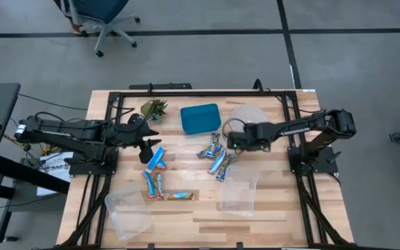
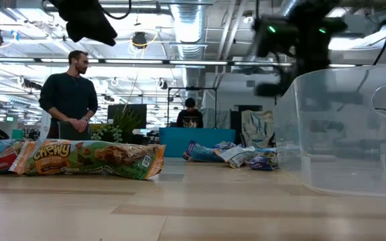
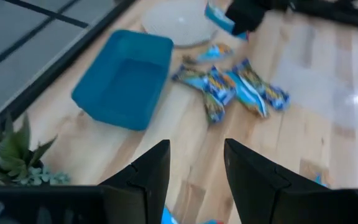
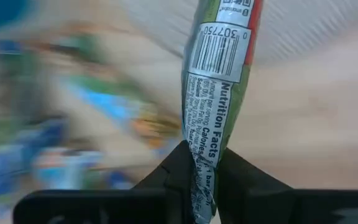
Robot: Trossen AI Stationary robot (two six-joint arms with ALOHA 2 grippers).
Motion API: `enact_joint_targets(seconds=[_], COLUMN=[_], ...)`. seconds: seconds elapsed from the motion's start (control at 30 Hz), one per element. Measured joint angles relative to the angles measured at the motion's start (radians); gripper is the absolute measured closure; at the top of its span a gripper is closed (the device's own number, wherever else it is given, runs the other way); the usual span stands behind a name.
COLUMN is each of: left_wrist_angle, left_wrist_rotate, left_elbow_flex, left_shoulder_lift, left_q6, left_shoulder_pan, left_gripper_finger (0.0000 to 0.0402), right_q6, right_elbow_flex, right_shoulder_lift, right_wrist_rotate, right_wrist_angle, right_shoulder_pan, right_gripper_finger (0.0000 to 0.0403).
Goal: Pick and place Granola Bars by type
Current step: Put the red granola bar into the blue bin
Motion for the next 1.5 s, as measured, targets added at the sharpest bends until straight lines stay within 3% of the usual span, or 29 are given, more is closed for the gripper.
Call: enact_joint_targets(seconds=[0.2, 0.37, 0.53, 0.63, 0.87, 1.27, 1.5], left_wrist_angle=[0.015, 0.018, 0.009, 0.004, 0.012, 0.005, -0.005], left_wrist_rotate=[-0.068, -0.066, 0.064, 0.137, 0.145, 0.153, 0.289], left_elbow_flex=[0.000, 0.000, 0.005, 0.018, 0.084, 0.101, 0.101], left_shoulder_lift=[0.000, 0.013, 0.081, 0.130, 0.199, 0.205, 0.205], left_q6=[-0.129, -0.166, -0.213, -0.236, -0.222, -0.216, -0.045], left_shoulder_pan=[0.068, 0.160, 0.278, 0.326, 0.352, 0.352, 0.320], left_gripper_finger=[0.0258, 0.0258, 0.0258, 0.0258, 0.0258, 0.0258, 0.0258], right_q6=[-0.404, -0.760, -0.998, -1.079, -1.240, -1.350, -1.429], right_elbow_flex=[0.216, 0.376, 0.478, 0.517, 0.589, 0.593, 0.592], right_shoulder_lift=[-0.001, 0.039, 0.112, 0.160, 0.240, 0.254, 0.222], right_wrist_rotate=[0.055, 0.017, -0.089, -0.131, -0.193, -0.226, -0.317], right_wrist_angle=[0.010, 0.024, 0.018, 0.016, -0.036, -0.055, -0.036], right_shoulder_pan=[-0.078, -0.142, -0.211, -0.242, -0.289, -0.297, -0.249], right_gripper_finger=[0.0376, 0.0372, 0.0364, 0.0368, 0.0365, 0.0272, 0.0231])
